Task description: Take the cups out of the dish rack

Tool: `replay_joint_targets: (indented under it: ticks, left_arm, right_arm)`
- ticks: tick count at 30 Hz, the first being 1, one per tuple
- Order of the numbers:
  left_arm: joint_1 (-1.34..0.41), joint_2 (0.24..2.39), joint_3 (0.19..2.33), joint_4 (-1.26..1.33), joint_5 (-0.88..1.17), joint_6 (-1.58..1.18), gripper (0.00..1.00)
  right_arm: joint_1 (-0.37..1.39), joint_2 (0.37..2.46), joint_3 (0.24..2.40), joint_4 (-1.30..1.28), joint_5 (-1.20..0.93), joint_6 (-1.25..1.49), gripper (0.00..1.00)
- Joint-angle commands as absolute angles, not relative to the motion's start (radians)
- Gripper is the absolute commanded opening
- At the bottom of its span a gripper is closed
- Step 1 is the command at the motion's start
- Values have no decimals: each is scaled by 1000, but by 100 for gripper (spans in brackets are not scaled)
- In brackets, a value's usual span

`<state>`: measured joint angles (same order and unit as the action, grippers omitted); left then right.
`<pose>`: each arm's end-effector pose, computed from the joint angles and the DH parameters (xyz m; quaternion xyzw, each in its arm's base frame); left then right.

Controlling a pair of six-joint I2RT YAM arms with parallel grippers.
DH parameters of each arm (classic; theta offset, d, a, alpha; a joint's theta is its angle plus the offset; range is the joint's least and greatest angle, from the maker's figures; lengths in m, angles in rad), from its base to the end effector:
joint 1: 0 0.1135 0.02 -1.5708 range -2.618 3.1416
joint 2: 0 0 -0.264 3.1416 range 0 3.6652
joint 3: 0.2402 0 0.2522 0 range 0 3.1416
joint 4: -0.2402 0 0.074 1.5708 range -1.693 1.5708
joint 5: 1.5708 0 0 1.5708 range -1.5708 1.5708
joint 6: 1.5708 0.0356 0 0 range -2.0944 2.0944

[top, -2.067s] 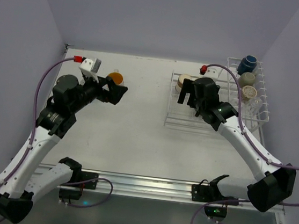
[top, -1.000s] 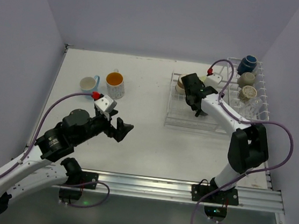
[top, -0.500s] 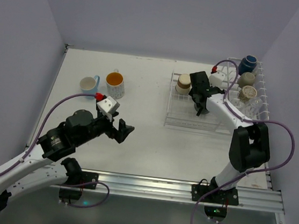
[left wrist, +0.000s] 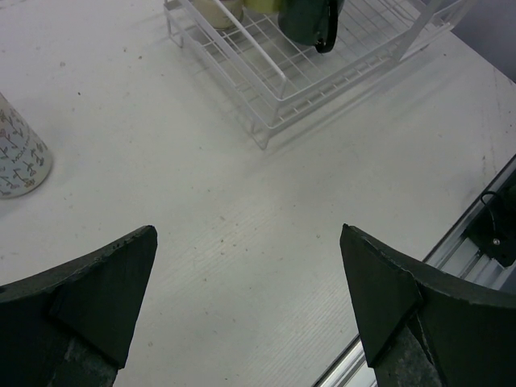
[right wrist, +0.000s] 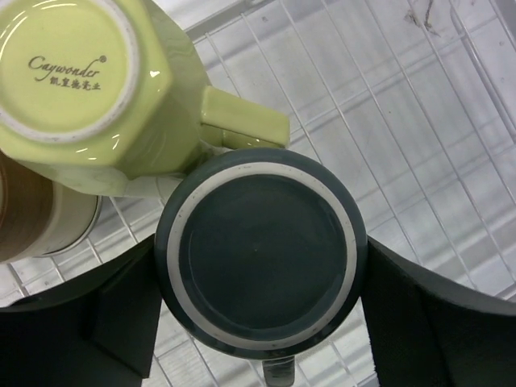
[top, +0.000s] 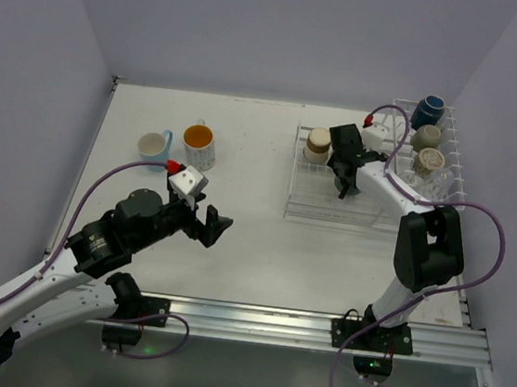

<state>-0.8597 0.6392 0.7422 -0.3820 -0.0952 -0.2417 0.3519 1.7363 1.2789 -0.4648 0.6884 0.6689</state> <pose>0.1010 -0.1121 0.3257 0.2153 0.7686 -0.2822 0.5322 0.3561 0.1067 0.2387 0.2470 0.8641 -0.1326 0.4180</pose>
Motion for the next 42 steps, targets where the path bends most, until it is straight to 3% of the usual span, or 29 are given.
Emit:
replay_joint_targets:
  ticks: [1,2,6,15,22,34,42]
  left_arm:
    - [-858,646,746,-342,-107,-221,100]
    - [-857,650,747,-341,-107,-225,100]
    - [-857,666,753,-334,-92,-242,99]
    - [-857,670,765,-273,27,-360,98]
    - [-857,733,703,6,103,-497,93]
    - [-858,1005,712,418,161,-681,89]
    - [-859,989,641,564,129,-738,83]
  right_arm:
    - [374,1689,1241,-414,704,664,71]
    - [393,1677,1227,-408,725,660,61]
    - [448,1617,1203,-384,747,635,48]
    - [502,1496,1171,-287,709,601,41]
    - [500,1300,1154,-218,618,563,41]
    - [509,908,852,171,-156,785,42]
    - [518,854,727,380,-353,936,43]
